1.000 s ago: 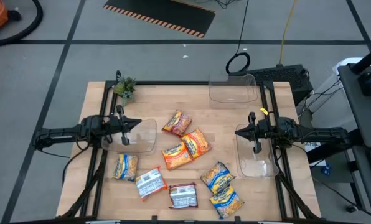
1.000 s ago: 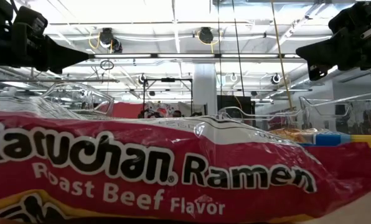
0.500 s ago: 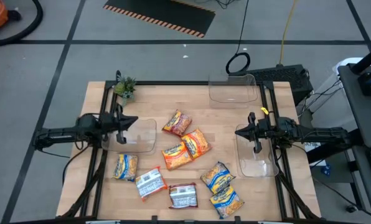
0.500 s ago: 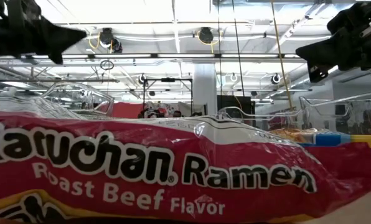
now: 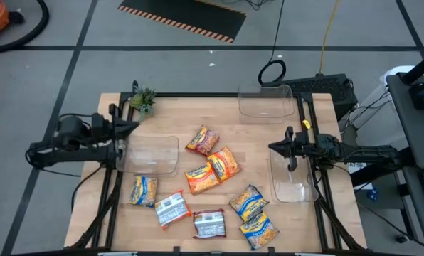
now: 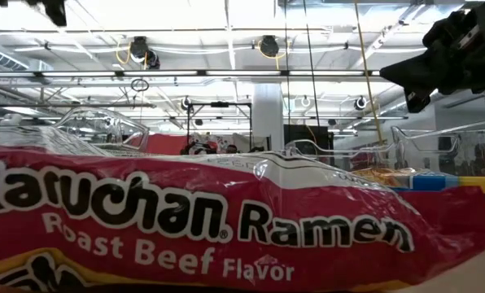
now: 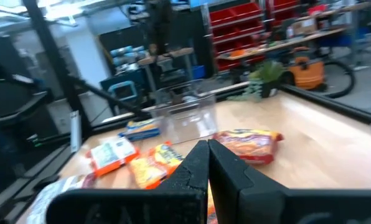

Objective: Sort Maruchan noodles
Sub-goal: Adjust the bottom left transparent bin

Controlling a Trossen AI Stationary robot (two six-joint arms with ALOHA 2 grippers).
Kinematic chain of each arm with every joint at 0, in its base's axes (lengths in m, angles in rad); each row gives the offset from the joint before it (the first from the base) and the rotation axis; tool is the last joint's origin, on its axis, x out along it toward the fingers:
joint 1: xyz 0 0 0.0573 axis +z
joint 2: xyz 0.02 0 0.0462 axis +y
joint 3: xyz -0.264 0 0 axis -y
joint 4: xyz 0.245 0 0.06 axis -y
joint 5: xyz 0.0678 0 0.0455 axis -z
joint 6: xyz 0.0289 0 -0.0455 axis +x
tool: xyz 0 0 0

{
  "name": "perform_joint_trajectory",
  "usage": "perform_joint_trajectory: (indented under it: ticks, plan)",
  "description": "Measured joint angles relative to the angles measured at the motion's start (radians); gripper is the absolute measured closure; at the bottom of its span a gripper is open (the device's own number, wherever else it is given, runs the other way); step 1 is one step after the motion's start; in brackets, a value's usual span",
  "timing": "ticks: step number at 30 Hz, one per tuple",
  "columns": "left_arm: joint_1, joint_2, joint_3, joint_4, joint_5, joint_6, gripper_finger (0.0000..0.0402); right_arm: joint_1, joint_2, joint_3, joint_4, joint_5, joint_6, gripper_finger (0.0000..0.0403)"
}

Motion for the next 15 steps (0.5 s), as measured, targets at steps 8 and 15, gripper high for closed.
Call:
perform_joint_trajectory:
  ticks: [8, 15]
  plan:
    - [-0.024, 0.239, 0.102, 0.073, -0.006, -0.023, 0.0396, 0.0, 0.0, 0.0, 0.005, 0.057, -0.003, 0.0403]
    - [-0.116, 0.452, 0.106, 0.201, 0.062, 0.002, 0.0396, 0.0, 0.0, 0.0, 0.051, 0.055, 0.013, 0.0402]
